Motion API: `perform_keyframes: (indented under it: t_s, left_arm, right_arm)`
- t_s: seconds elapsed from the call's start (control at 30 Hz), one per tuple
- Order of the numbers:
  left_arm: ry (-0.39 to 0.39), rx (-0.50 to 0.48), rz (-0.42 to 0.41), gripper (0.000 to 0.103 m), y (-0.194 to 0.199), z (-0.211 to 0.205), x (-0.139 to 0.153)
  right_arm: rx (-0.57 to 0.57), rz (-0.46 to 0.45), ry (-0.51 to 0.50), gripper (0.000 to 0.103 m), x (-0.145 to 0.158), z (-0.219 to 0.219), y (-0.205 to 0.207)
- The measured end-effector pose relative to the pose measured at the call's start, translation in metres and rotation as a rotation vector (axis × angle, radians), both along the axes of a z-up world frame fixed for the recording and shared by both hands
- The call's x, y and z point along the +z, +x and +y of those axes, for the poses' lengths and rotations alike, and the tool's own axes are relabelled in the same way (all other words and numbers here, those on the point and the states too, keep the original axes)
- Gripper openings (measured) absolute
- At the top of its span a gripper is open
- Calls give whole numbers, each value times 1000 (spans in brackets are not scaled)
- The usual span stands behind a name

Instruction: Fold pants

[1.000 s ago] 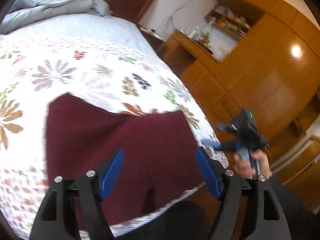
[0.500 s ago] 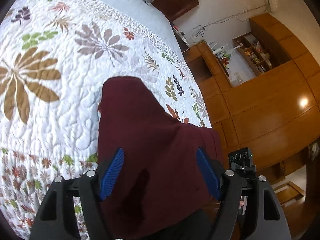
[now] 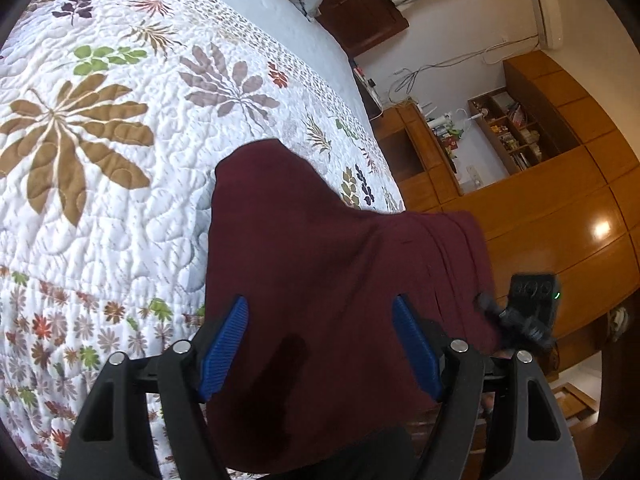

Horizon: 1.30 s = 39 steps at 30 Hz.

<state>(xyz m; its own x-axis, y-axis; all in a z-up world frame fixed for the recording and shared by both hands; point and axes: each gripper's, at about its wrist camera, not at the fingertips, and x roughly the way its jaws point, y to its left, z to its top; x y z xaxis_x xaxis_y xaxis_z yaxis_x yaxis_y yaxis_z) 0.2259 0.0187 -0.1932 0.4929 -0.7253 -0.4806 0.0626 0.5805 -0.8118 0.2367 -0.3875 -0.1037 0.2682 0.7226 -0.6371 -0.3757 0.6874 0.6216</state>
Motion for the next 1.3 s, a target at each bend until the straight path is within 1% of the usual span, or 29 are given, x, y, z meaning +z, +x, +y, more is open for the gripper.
perform_keyframes:
  t_s: [0.03, 0.07, 0.13, 0.17, 0.23, 0.3, 0.43, 0.5, 0.53, 0.57, 0.6, 0.63, 0.67, 0.73, 0.8, 0.83, 0.87, 0.93, 1.0, 1.03, 1.07, 1.1, 1.13, 1.17, 1.2, 1.23, 1.3]
  left_arm:
    - [2, 1, 3, 75, -1, 0, -1]
    - [6, 0, 10, 75, -1, -1, -4]
    - [10, -7, 25, 75, -2, -3, -10]
    - [13, -11, 29, 75, -4, -3, -11]
    - [17, -18, 30, 75, -3, -5, -10]
    - [12, -17, 12, 75, -2, -5, -3]
    - [-20, -15, -50, 75, 3, -1, 19]
    - [-31, -34, -70, 75, 8, -3, 25]
    - [-37, -50, -75, 75, 11, -5, 26]
    - [-48, -75, -72, 75, 17, -8, 25]
    - [-56, -90, -65, 75, 23, -9, 24]
    - [-67, -107, -55, 76, 29, -12, 22]
    - [-80, -122, -41, 76, 36, -13, 19]
    - [-98, -133, -24, 76, 46, -13, 15]
    - [-124, -143, -15, 76, 57, -12, 10]
    - [-130, -138, -6, 76, 63, -12, 8]
    - [-136, -136, -5, 76, 67, -12, 7]
    - [-145, -135, -2, 76, 72, -15, 5]
    - [-176, -143, 4, 76, 79, -19, 1]
    - [-181, -139, 6, 76, 81, -20, -1]
    - [-189, -127, 16, 76, 84, -20, -5]
    - [-202, -122, 21, 76, 86, -19, -7]
    - [-218, -119, 28, 76, 88, -19, -11]
    - [-240, -114, 35, 76, 91, -18, -16]
    - [-253, -111, 38, 76, 93, -17, -19]
    - [-276, -107, 45, 76, 95, -16, -25]
    - [-309, -104, 58, 76, 99, -15, -32]
  right_arm:
    - [-48, 26, -3, 18, -15, -14, -5]
    - [-107, 74, -11, 18, -38, -32, -11]
    - [-195, 149, -24, 18, -74, -56, -23]
    - [-236, 168, 10, 18, -88, -66, -32]
    - [-279, 181, 110, 19, -97, -81, -40]
    - [-290, 186, 140, 20, -101, -78, -43]
    - [-300, 227, 200, 23, -110, -84, -42]
    - [-309, 244, 216, 28, -113, -86, -43]
    - [-313, 259, 227, 34, -115, -88, -45]
    - [-315, 280, 244, 41, -116, -90, -47]
    - [-326, 288, 234, 47, -112, -91, -47]
    - [-356, 281, 179, 53, -103, -95, -47]
    - [-376, 253, 162, 53, -96, -99, -41]
    - [-410, 180, 161, 53, -68, -113, -34]
    - [-379, 102, 198, 53, -34, -101, -17]
    - [-358, 93, 207, 53, -29, -96, -8]
    - [-312, 96, 222, 53, -24, -77, 8]
    - [-235, 140, 250, 53, -30, -52, 35]
    - [-192, 188, 259, 51, -45, -34, 57]
    - [-171, 224, 266, 48, -57, -23, 67]
    - [-167, 252, 255, 47, -67, -19, 72]
    - [-162, 266, 237, 42, -72, -20, 76]
    - [-153, 276, 226, 27, -80, -22, 75]
    - [-151, 298, 225, 6, -87, -31, 79]
    - [-156, 311, 220, 0, -93, -39, 75]
    - [-170, 319, 217, 0, -101, -51, 71]
    - [-205, 339, 249, 0, -112, -69, 69]
